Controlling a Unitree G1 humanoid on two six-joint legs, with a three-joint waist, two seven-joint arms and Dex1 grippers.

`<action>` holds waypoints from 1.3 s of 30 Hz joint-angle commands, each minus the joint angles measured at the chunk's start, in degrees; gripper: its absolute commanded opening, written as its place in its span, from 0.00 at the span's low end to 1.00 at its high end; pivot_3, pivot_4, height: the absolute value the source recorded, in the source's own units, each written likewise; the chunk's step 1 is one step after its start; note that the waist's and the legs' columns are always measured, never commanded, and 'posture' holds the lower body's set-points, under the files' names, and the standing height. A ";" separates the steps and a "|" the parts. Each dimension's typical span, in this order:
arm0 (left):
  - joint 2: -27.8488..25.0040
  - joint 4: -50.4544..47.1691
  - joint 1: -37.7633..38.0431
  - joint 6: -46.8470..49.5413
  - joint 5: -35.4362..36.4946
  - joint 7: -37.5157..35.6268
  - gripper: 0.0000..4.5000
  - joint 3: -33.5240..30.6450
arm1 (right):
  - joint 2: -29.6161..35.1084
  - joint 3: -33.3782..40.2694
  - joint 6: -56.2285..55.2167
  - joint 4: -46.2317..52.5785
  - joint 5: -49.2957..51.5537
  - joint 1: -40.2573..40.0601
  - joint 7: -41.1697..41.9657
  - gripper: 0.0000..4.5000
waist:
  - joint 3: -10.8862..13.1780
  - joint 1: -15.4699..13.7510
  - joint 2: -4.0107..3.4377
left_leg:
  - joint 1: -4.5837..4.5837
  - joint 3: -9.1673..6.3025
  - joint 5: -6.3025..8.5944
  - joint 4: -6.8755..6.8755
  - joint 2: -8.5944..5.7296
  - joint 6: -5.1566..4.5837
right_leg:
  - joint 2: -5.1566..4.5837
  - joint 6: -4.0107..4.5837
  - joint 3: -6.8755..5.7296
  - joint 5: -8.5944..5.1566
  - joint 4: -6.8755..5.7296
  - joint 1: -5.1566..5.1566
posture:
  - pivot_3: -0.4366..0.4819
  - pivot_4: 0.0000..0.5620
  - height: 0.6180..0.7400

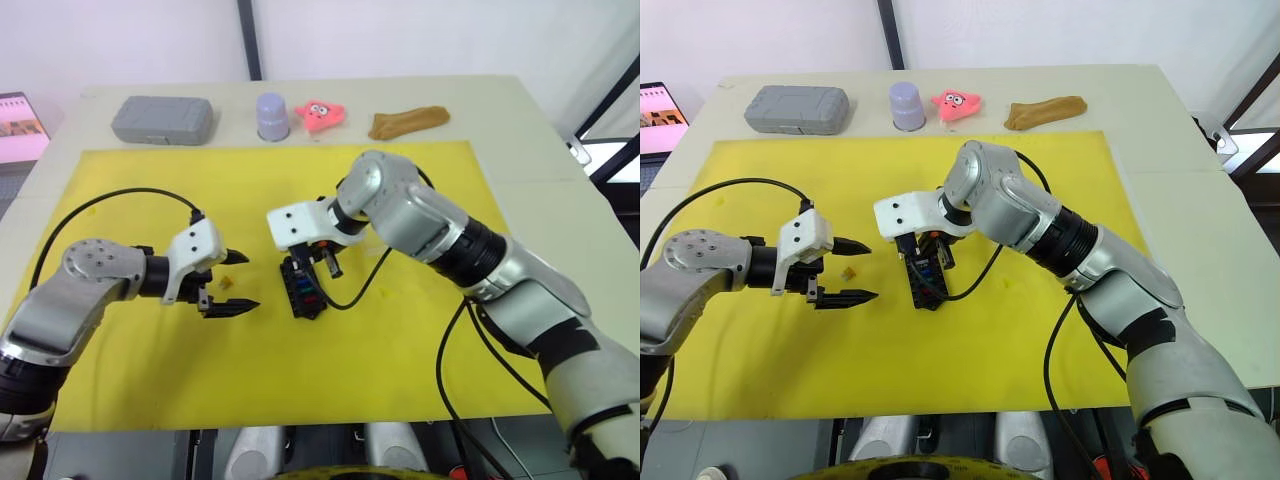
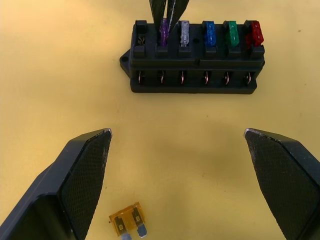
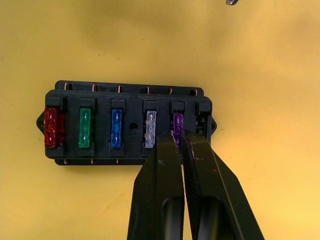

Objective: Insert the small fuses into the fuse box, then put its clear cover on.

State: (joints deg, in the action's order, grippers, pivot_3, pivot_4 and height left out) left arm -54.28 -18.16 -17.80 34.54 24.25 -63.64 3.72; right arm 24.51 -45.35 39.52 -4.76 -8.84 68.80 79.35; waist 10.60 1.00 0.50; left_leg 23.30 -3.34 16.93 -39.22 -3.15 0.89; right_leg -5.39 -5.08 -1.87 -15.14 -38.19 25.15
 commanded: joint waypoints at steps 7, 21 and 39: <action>0.15 -1.75 -0.23 0.10 0.39 0.15 0.99 -0.84 | -0.45 -1.51 -1.88 0.49 -3.34 -1.53 0.09 0.00 | -0.02 0.05 -0.01 | -0.04 0.00 -0.01 0.00 0.00 0.02 | 0.02 0.00 0.00 0.00 -0.02 -0.03 | 0.48 0.27 0.92; 0.43 -1.75 -0.26 -0.13 0.22 0.09 1.00 -0.62 | 0.03 1.22 -1.28 2.38 -2.93 -1.33 0.40 0.44 | -0.02 0.01 -0.01 | -0.03 -0.01 -0.01 0.00 0.00 0.02 | 0.03 0.00 0.00 0.00 -0.02 -0.02 | 0.48 0.27 0.92; 0.30 -1.16 -0.30 -0.52 -0.01 -0.04 1.00 -0.87 | 0.54 17.61 1.67 5.18 6.92 -1.70 -1.23 0.54 | -0.02 -0.06 -0.01 | 0.01 -0.02 -0.01 0.00 0.00 0.02 | 0.00 0.00 0.00 0.00 0.00 0.00 | 0.48 0.27 0.92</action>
State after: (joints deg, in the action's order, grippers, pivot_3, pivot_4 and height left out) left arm -53.74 -18.23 -17.78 34.61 24.25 -63.58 3.71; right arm 25.38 -31.79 40.92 -2.07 -4.23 67.15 79.42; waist 10.58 0.94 0.48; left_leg 23.31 -3.37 16.92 -39.21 -3.15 0.91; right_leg -5.39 -5.07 -1.87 -15.14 -38.18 25.15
